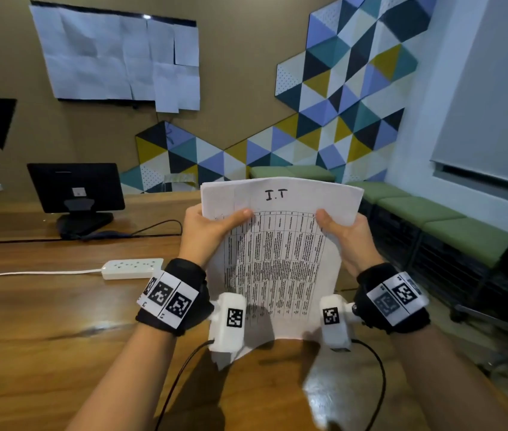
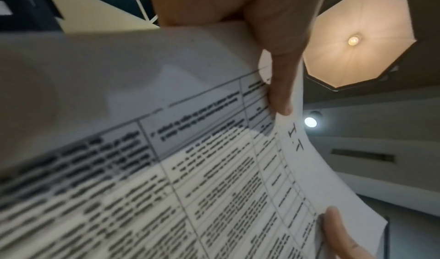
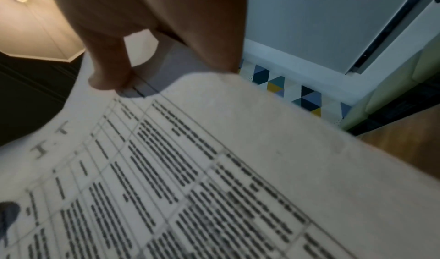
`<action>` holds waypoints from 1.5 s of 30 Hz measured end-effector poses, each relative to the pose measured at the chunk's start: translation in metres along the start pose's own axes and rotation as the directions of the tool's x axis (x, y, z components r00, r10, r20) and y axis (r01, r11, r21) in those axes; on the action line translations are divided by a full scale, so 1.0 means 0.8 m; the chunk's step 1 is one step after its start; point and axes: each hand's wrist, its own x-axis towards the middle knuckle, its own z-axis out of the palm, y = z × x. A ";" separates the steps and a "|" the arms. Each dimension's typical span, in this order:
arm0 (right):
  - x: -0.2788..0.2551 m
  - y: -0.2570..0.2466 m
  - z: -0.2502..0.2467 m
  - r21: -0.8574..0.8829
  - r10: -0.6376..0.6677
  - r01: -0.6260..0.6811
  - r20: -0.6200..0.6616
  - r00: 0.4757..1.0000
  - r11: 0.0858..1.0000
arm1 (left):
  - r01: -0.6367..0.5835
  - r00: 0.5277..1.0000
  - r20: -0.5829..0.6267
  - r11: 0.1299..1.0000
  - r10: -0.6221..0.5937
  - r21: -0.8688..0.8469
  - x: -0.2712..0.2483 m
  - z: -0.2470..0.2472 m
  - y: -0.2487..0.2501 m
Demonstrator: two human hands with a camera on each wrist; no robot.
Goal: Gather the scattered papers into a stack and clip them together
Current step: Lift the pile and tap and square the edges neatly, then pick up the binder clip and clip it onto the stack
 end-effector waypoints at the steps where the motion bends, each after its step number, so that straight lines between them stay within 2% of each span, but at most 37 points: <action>1: -0.001 0.003 -0.001 -0.017 0.011 -0.011 0.005 1.000 1.000 | 0.026 1.000 -0.011 1.000 -0.027 -0.008 -0.001 0.000 -0.003; 4: -0.006 0.011 0.002 -0.037 0.023 -0.023 0.011 1.000 0.999 | 0.070 0.997 -0.035 0.998 -0.070 0.007 -0.005 0.004 -0.009; 7: -0.004 0.011 0.002 -0.024 0.015 -0.016 -0.039 0.999 1.000 | 0.037 0.998 -0.059 0.999 -0.037 -0.001 -0.004 0.007 -0.006; 13: -0.012 0.025 -0.005 -0.062 0.065 -0.060 0.092 0.994 0.996 | 0.064 0.998 0.017 0.997 -0.065 0.033 -0.010 0.001 -0.011; 19: -0.010 0.038 -0.004 -0.048 0.064 -0.060 0.070 0.996 0.997 | 0.016 0.999 0.036 0.992 -0.021 0.123 -0.011 -0.002 -0.009; 23: -0.011 0.035 -0.006 -0.146 0.093 -0.080 0.089 0.992 0.986 | 0.014 0.999 0.027 0.990 -0.018 0.139 -0.010 -0.007 -0.012; 26: -0.002 0.025 -0.032 -0.288 0.214 -0.143 0.230 0.949 0.947 | 0.013 1.000 -0.006 0.988 -0.012 0.157 -0.007 -0.005 -0.016; 28: 0.005 0.017 -0.067 -0.281 0.368 -0.285 0.312 0.876 0.916 | 0.015 1.000 -0.010 0.987 -0.014 0.163 -0.006 -0.002 -0.016; 29: 0.010 0.013 -0.086 -0.240 0.409 -0.345 0.314 0.857 0.907 | 0.017 1.000 -0.008 0.987 -0.016 0.162 -0.006 -0.002 -0.017; 31: 0.019 0.013 -0.115 -0.235 0.438 -0.396 0.163 0.884 0.887 | 0.023 1.000 -0.001 0.988 -0.023 0.152 -0.005 -0.002 -0.016; 32: 0.025 0.021 -0.125 -0.287 0.433 -0.409 0.020 0.901 0.866 | 0.023 1.000 0.002 0.989 -0.023 0.149 -0.004 -0.002 -0.014; 33: 0.033 0.035 -0.133 -0.352 0.401 -0.419 -0.126 0.907 0.837 | 0.021 1.000 0.004 0.988 -0.022 0.150 -0.004 -0.002 -0.013; 34: 0.040 0.052 -0.137 -0.463 0.357 -0.437 -0.255 0.899 0.771 | 0.020 1.000 0.006 0.988 -0.021 0.153 -0.003 -0.002 -0.012; 35: 0.045 0.070 -0.140 -0.588 0.319 -0.463 -0.338 0.885 0.663 | 0.021 1.000 0.010 0.988 -0.023 0.152 -0.002 -0.001 -0.012; 36: 0.049 0.086 -0.144 -0.689 0.309 -0.476 -0.362 0.879 0.547 | 0.028 0.999 0.011 0.989 -0.030 0.148 -0.001 0.000 -0.012; 38: 0.060 0.118 -0.151 -0.823 0.358 -0.444 -0.319 0.878 0.355 | 0.047 0.999 0.010 0.989 -0.049 0.141 0.003 0.002 -0.011; 41: 0.085 0.157 -0.149 -0.961 0.411 -0.260 -0.202 0.889 0.091 | 0.061 0.998 0.002 0.988 -0.062 0.143 0.010 0.002 -0.014; 43: 0.096 0.173 -0.138 -0.986 0.474 -0.167 -0.147 0.868 -0.001 | 0.064 0.998 0.008 0.988 -0.065 0.142 0.015 0.001 -0.018; 45: 0.103 0.184 -0.128 -0.991 0.531 -0.124 -0.132 0.837 -0.050 | 0.063 0.998 0.015 0.989 -0.065 0.135 0.020 0.000 -0.021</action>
